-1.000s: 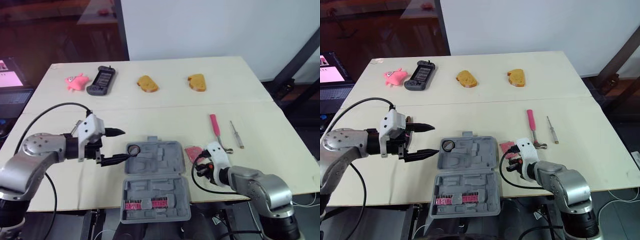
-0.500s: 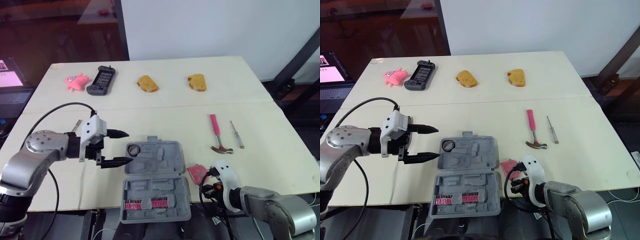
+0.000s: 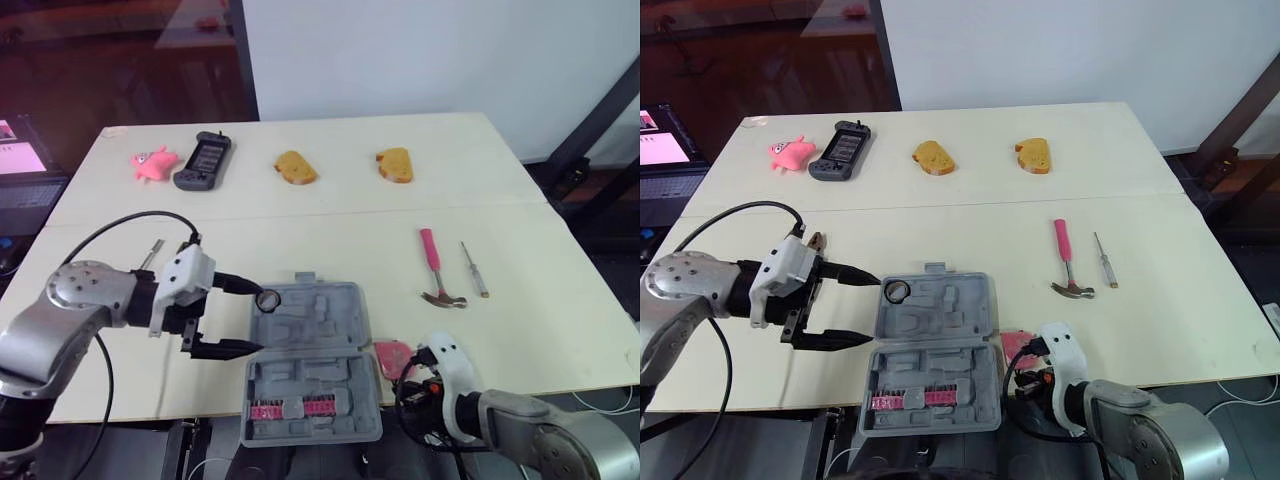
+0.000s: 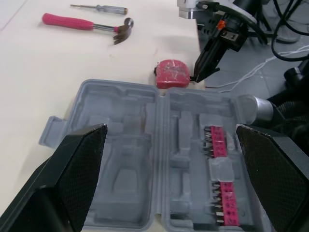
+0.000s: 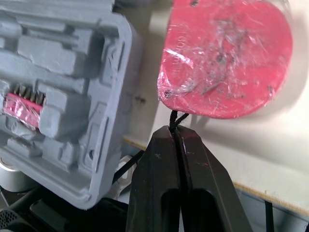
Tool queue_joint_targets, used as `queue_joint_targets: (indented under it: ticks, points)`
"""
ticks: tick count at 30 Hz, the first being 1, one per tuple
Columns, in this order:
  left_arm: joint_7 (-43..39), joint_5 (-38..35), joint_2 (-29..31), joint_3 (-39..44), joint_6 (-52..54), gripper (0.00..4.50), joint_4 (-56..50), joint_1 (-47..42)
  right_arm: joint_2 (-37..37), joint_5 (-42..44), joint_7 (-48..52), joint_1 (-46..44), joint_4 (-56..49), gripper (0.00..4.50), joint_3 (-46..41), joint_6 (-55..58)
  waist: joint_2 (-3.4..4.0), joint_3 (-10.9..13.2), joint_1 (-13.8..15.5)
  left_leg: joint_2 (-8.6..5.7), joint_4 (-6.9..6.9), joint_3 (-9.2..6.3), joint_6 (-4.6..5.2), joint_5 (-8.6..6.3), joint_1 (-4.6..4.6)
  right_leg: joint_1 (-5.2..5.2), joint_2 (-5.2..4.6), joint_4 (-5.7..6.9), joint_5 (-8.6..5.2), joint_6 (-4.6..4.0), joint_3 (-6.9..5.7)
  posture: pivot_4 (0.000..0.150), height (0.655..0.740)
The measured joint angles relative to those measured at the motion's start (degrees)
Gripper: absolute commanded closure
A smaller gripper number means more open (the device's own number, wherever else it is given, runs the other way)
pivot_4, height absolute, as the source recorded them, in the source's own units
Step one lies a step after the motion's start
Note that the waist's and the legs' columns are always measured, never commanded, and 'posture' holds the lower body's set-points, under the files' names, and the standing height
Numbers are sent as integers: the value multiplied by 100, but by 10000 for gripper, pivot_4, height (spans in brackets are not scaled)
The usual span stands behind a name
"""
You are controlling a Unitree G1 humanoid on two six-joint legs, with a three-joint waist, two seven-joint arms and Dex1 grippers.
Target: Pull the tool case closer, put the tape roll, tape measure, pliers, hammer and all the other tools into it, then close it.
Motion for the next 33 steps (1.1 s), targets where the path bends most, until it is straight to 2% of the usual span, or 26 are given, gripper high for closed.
queue_joint_targets:
  ticks: [3,6,8,9,13,14,16,20,23,26,28,33]
  points:
    - [-16,1,0,-24,0,0,1,0,-9,-2,-71,-33,4,44659,14,0,0,0,1,0,0,0,0,0,0,0,0,0,-1,0,0,1500,7400]
    - [-36,3,0,-43,-3,0,2,-1,0,0,-108,-79,8,36783,28,0,0,0,1,0,-1,0,0,0,0,0,0,-1,-1,1,0,1500,7400]
    - [-58,2,0,-44,-5,0,3,-1,-14,25,-97,-112,10,27549,-26,0,0,0,1,0,0,0,0,0,0,0,0,-1,-1,1,0,1500,7400]
    - [-73,2,0,-44,-8,0,3,-1,-97,100,-30,-118,9,21562,-85,0,1,0,3,0,0,0,0,0,-1,0,-1,-1,-1,1,0,1500,7400]
    - [-170,6,61,-44,-31,0,30,8,-997,472,405,-3,8,2007,-496,1,0,2,9,-2,4,1,1,0,-1,8,-4,-6,-4,5,-3,1500,7400]
    - [-227,13,96,-44,-84,0,32,20,-1259,562,538,51,9,387,-611,1,0,2,8,-2,3,1,1,0,-1,8,-4,-6,-4,4,-3,1500,7400]
    - [-264,20,101,-44,-159,0,32,36,-1527,705,725,64,18,387,-692,1,0,2,9,0,3,0,1,0,0,9,-3,-6,-4,4,-5,1500,7400]
    - [-271,4,99,-27,-245,0,21,213,-2714,1021,1438,-121,171,387,-892,-115,2,5,-3,-1,6,8,4,-2,-1,11,-7,-12,-5,5,-4,1500,7400]
    - [-273,-13,99,26,-407,0,-12,443,-3486,1026,2022,-565,377,387,-909,-908,1,6,5,2,4,6,4,-2,-1,14,-6,-15,-6,6,-10,1500,7400]
    - [-265,-10,98,173,-591,0,-67,664,-3944,1026,2491,-792,573,387,-791,-1494,1,9,25,-1,4,4,4,-2,-4,15,-9,-18,-7,7,-12,1500,7400]
    - [-202,-87,98,381,-608,0,-161,864,-4485,715,2968,-791,730,387,-452,-2324,2,9,42,-1,6,5,5,-3,-5,20,-11,-31,-7,5,-12,1500,7400]
    - [-37,-184,98,702,-603,0,-424,1365,-4960,-654,4072,-723,1247,387,552,-5204,1,9,27,0,6,5,9,-7,-1,42,-10,-68,-4,2,-16,1500,7400]
